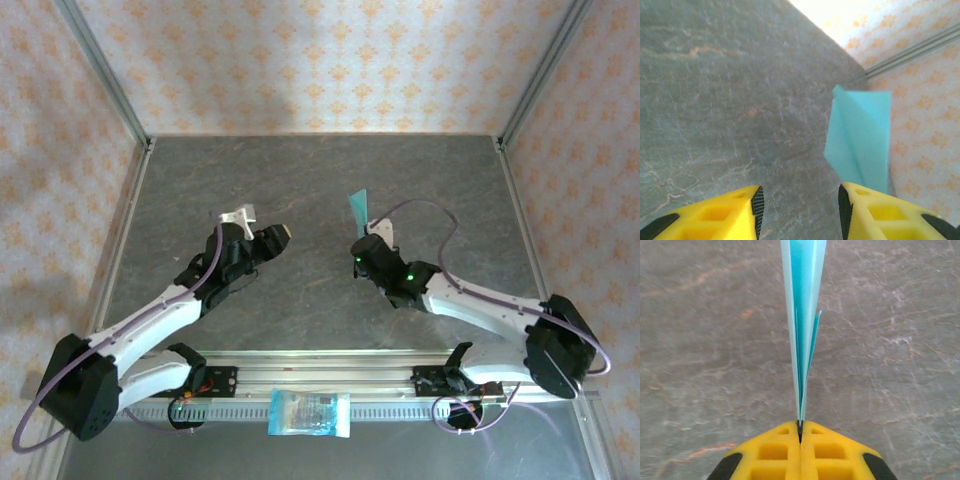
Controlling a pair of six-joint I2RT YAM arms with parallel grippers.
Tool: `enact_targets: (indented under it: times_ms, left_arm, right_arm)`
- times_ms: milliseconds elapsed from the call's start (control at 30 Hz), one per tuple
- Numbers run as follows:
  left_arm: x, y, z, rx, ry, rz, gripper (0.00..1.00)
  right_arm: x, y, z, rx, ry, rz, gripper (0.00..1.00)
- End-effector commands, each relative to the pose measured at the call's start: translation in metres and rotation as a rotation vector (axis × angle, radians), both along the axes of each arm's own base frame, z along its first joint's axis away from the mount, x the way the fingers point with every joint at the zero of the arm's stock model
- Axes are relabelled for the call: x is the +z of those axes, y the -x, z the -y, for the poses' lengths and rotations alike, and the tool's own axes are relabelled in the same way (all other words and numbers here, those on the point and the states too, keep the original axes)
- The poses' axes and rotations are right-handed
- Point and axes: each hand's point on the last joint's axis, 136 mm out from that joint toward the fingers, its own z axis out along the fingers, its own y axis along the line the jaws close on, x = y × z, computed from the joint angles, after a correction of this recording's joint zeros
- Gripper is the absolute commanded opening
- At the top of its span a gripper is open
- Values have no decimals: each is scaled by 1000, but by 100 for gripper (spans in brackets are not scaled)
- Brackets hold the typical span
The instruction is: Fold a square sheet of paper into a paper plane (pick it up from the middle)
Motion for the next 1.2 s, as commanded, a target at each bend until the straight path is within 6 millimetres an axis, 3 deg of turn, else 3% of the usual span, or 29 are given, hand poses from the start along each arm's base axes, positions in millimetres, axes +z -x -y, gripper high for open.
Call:
enact_targets:
  times_ms: [0, 133, 300, 667, 800, 933, 1067, 1167]
  left_arm:
    - [-10, 2, -27, 103, -47, 6, 48]
    - [-21, 6, -45, 183, -48, -36, 54]
    - [-36, 6, -62, 240, -73, -125, 55]
    - [-31, 14, -83, 324, -51, -98, 57]
    - [-29, 16, -85, 327, -52, -97, 57]
    - [-32, 16, -83, 314, -47, -102, 58]
    - [-34, 14, -72, 264, -25, -112, 59]
    - [-38, 11, -62, 223, -8, -132, 59]
  right_arm:
    - [-1, -1, 22, -62, 241, 24, 0]
    - [0, 7, 10, 11, 444, 85, 0]
    - [-13, 16, 4, 49, 527, 83, 0]
    - [-73, 49, -48, 286, 545, -115, 3]
    - [-80, 63, -75, 372, 475, -143, 9]
    - [-77, 74, -97, 446, 358, -189, 22]
    - [-60, 78, -113, 478, 181, -212, 33]
    - [-40, 68, -112, 449, -29, -228, 40]
